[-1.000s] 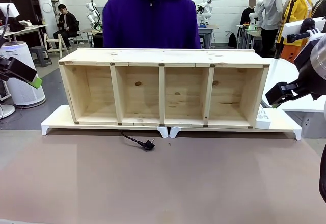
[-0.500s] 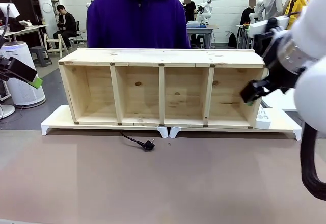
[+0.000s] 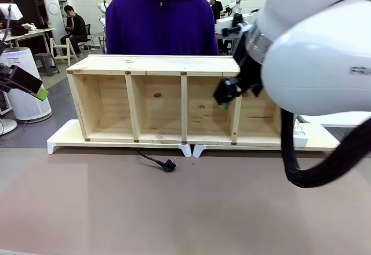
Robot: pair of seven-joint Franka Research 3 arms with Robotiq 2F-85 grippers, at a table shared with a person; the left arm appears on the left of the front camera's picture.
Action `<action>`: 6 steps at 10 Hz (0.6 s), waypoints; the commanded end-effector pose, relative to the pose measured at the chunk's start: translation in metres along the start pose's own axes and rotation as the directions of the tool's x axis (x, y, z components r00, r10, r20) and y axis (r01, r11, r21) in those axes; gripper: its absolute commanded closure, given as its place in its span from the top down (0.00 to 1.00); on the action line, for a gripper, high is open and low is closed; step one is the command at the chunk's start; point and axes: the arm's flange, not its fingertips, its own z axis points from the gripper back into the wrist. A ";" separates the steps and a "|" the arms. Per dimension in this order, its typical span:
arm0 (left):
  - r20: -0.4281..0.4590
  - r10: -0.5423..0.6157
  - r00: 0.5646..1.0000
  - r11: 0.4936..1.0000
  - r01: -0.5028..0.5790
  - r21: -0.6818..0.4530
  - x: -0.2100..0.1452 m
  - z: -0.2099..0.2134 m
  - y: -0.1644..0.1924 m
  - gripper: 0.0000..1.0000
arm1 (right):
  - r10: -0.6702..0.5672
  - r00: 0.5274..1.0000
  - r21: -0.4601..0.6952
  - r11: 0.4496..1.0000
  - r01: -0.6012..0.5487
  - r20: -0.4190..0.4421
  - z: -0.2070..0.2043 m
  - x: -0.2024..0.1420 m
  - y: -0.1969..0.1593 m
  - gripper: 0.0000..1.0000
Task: Perform cable management.
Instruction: When the cord part of the Power Cable appears at the lower middle area of the table and stops, grasp the cord part of the Power Cable.
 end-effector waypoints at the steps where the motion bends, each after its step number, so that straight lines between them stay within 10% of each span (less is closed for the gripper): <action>1: 0.008 0.008 1.000 1.000 -0.008 0.001 0.002 -0.001 0.000 1.00 | 0.031 0.995 0.016 0.999 -0.033 0.095 -0.026 0.020 0.015 1.00; 6: 0.008 0.008 1.000 1.000 -0.008 0.001 0.002 -0.001 0.000 1.00 | 0.143 0.990 0.029 0.989 -0.142 -0.019 -0.072 0.042 0.049 1.00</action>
